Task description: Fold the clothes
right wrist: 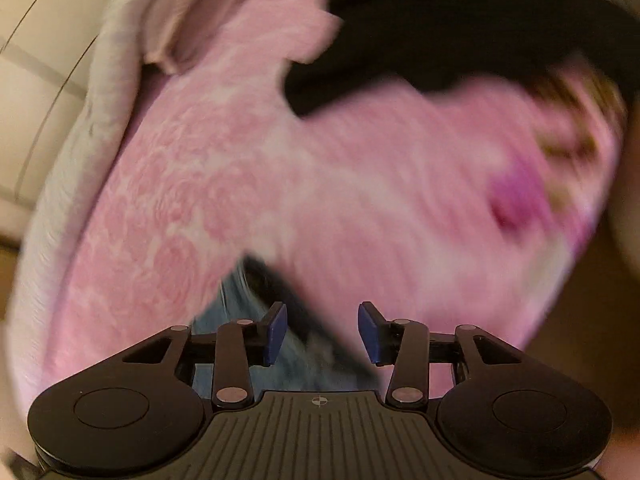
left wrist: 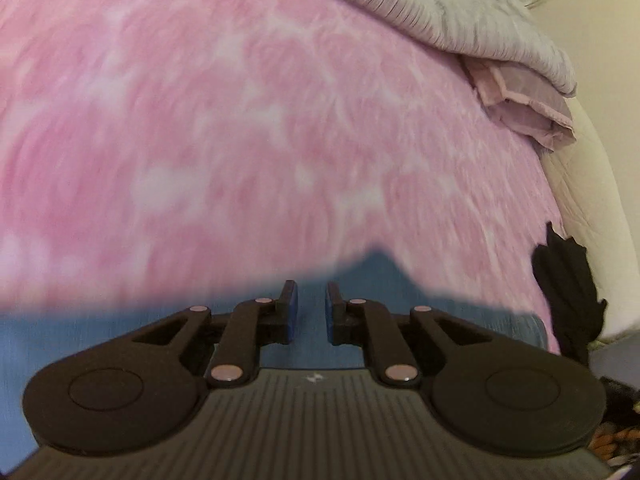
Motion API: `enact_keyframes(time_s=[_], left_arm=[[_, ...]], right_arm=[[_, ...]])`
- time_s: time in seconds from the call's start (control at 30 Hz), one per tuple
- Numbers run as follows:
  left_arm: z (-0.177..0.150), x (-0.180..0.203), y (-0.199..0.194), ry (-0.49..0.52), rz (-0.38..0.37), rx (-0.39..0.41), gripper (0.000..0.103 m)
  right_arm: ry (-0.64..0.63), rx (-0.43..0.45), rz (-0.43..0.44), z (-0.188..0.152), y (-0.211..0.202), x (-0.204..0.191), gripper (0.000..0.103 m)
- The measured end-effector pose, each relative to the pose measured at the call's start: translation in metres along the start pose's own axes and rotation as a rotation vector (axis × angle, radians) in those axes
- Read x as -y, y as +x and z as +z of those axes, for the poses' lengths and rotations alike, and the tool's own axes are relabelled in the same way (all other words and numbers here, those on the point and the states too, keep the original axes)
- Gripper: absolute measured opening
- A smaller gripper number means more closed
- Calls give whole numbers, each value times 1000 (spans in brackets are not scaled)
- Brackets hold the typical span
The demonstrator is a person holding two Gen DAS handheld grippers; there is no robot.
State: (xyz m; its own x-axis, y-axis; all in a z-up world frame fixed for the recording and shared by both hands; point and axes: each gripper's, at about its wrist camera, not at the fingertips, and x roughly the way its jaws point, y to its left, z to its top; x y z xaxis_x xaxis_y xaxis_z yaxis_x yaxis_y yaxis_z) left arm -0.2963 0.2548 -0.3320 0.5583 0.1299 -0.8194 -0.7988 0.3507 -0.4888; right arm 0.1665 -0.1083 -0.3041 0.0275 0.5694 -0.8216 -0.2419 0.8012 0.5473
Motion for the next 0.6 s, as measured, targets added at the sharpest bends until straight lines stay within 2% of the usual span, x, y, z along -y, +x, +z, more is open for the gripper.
enact_keyframes(time_s=[0.1,0.23,0.27,0.3,0.47,0.6], left_arm=[[-33,-11,-9,-83,-4,-50,9],[-62,-15,-8,-153,-8,-81,9],[-68,-16,-8,-163,-9,-88,9],[-71,-15,-8,-153,-10,-92,9],[-80,-10,-9,-73,-7,-94,9],[-91,-17,-8,-78,-1,-102,9]], right_arm=[[112,-41,82,-25,3,16,43],[134,-34,104,-35,26,21,40],[125,-26,88,-36,30,21,26],[106,-16,62,-38,32,20,15],[-136,83,26,-57,1,-6,10],[-195,98,-49,-67,7,-5,10]])
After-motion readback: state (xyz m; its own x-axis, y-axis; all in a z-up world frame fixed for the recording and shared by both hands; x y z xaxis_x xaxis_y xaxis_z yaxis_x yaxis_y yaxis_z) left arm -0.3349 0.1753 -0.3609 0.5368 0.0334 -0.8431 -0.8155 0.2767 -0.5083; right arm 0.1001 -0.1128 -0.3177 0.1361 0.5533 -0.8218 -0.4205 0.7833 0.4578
